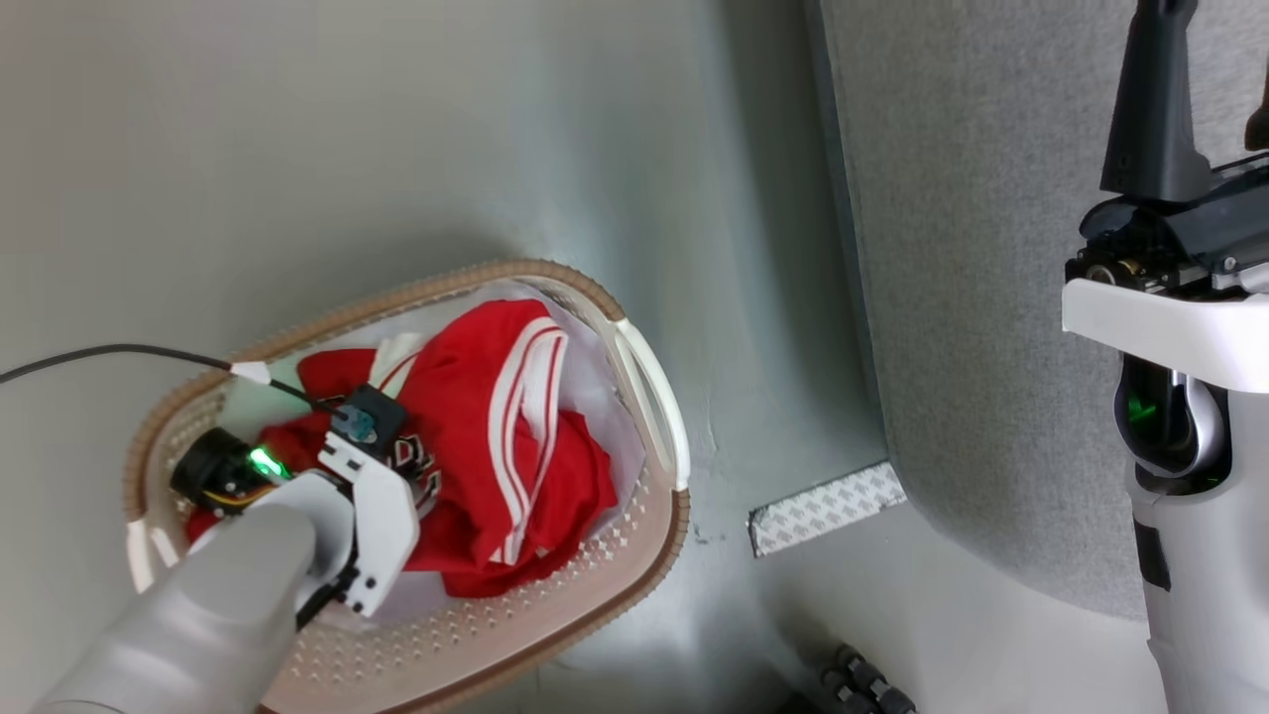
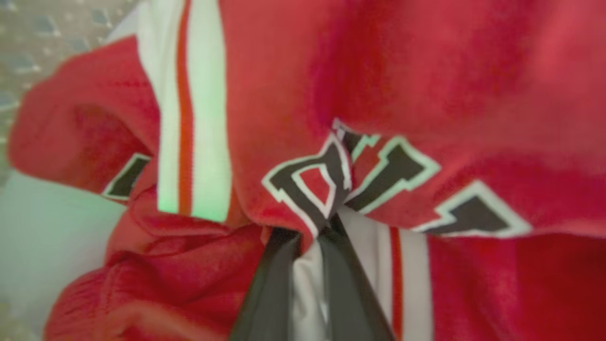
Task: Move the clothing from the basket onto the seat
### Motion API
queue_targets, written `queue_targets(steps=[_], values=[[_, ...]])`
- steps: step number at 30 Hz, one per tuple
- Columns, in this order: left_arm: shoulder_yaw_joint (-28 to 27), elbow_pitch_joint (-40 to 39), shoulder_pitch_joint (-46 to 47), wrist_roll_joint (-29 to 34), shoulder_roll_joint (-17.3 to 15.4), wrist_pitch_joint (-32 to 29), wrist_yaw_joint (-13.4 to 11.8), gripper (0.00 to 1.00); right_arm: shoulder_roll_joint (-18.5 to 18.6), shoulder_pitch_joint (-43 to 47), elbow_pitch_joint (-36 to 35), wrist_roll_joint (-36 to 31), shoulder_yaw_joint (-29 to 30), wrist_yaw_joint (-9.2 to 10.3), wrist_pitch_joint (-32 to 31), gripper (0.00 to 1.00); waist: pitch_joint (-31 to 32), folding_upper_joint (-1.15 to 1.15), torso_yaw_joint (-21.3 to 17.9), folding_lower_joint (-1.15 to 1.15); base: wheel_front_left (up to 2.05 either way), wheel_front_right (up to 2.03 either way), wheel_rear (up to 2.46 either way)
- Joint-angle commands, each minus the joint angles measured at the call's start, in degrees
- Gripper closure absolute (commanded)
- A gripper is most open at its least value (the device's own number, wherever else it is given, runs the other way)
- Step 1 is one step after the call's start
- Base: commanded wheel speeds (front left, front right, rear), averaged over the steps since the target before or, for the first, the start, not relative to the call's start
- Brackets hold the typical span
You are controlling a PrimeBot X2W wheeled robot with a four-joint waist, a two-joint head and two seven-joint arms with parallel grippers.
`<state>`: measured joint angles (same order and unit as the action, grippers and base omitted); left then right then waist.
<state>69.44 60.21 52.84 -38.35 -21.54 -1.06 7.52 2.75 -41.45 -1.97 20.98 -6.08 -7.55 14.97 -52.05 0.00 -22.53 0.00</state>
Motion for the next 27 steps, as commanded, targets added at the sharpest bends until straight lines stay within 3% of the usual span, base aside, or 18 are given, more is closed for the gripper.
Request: queue_targets(steps=[1, 16, 27], values=[[0.25, -0.26, -0.1, -1.06, -0.1, 0.55, -0.03, 1.0, 0.06, 0.02, 0.2, -0.35, 0.06, 0.12, 0.14, 0.0, 1.23, 0.0, 0.6, 0.0, 0.0, 0.0, 0.0], [3.38, -5.49, -6.65, -9.17, 6.01, 10.08, -0.03, 1.0, 0.09, 6.52, 6.57, -6.51, 1.51, 0.12, 0.14, 0.0, 22.36, 0.0, 7.39, 0.0, 0.0, 0.0, 0.0], [3.77, -9.77, -11.67, -13.51, 8.51, 15.22, -0.03, 1.0, 1.69, 13.69, 11.27, -5.32, 1.13, 0.12, 0.14, 0.0, 36.76, 0.0, 10.62, 0.0, 0.0, 0.0, 0.0]])
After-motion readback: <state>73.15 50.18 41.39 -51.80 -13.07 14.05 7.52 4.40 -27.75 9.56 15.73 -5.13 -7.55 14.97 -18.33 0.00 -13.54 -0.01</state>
